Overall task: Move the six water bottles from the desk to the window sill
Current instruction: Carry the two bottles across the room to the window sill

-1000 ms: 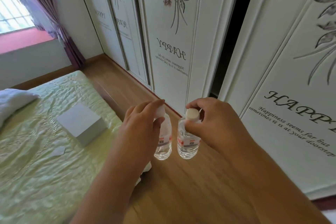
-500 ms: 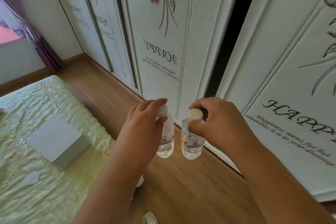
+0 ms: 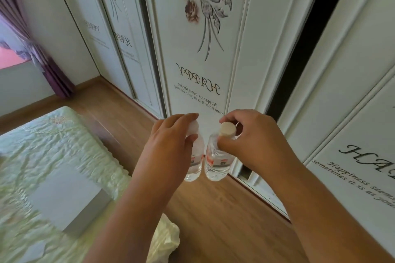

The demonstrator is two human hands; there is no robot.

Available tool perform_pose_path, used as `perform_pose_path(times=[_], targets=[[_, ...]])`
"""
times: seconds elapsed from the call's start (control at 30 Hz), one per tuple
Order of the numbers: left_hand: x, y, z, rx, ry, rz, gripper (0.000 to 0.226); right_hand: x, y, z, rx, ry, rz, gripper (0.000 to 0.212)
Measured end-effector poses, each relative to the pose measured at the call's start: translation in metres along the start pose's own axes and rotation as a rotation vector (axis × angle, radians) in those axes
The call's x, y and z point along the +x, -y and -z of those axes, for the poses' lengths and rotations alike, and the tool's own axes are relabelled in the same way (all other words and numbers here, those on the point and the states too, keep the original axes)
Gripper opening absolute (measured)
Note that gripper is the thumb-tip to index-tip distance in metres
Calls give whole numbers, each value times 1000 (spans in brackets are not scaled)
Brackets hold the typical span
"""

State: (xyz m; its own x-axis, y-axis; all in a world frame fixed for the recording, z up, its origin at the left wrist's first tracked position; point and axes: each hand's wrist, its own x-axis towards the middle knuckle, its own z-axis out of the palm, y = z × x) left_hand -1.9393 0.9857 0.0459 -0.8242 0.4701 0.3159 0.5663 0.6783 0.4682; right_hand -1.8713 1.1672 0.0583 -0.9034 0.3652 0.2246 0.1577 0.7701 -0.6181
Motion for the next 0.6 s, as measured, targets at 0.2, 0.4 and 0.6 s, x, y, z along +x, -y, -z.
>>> perform_pose_path(times=[0.2,0.4,0.6], targets=[[32,28,1,43,-40,112,45,57,4,-24,32,87,60,33],[66,39,0,110,-119,266,46,124,0,-46,54,189,200,31],[110,35,-4,173,-229,415,45,198,-3,-57,108,282,366,29]])
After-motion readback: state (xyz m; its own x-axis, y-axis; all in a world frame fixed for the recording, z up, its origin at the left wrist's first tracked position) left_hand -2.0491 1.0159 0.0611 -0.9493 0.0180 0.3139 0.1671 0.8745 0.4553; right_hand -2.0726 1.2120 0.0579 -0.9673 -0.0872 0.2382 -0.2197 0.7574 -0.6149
